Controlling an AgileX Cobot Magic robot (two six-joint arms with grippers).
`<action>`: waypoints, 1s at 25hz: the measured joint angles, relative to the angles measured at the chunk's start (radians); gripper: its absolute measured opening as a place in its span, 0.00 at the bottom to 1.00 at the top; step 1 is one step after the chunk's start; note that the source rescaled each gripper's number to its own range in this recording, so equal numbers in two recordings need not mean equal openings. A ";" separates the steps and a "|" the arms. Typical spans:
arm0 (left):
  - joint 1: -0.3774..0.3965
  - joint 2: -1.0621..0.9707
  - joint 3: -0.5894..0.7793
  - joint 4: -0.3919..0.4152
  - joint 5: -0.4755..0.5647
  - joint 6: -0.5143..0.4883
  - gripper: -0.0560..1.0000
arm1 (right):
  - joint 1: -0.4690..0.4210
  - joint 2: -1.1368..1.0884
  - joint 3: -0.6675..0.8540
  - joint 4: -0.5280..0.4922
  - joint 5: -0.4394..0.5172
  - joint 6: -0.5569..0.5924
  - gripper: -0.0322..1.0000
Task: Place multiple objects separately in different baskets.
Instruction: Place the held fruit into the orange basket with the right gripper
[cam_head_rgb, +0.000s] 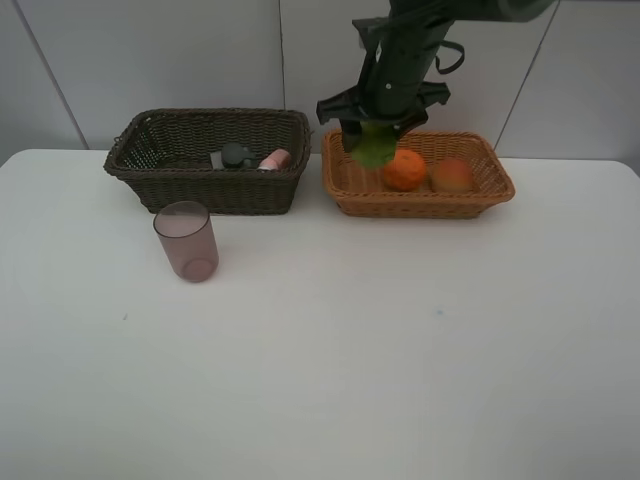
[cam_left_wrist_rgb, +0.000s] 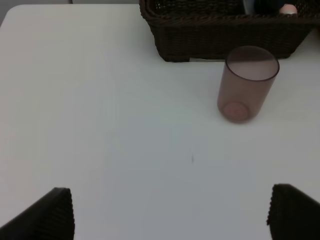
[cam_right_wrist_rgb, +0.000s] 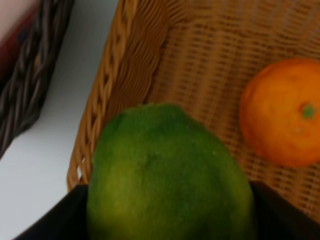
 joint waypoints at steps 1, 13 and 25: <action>0.000 0.000 0.000 0.000 0.000 0.000 1.00 | -0.012 0.000 0.000 0.000 -0.032 0.013 0.48; 0.000 0.000 0.000 0.000 0.000 0.000 1.00 | -0.049 0.065 0.000 -0.010 -0.171 0.131 0.48; 0.000 0.000 0.000 0.000 0.000 0.000 1.00 | -0.045 0.123 0.000 -0.017 -0.174 0.137 0.52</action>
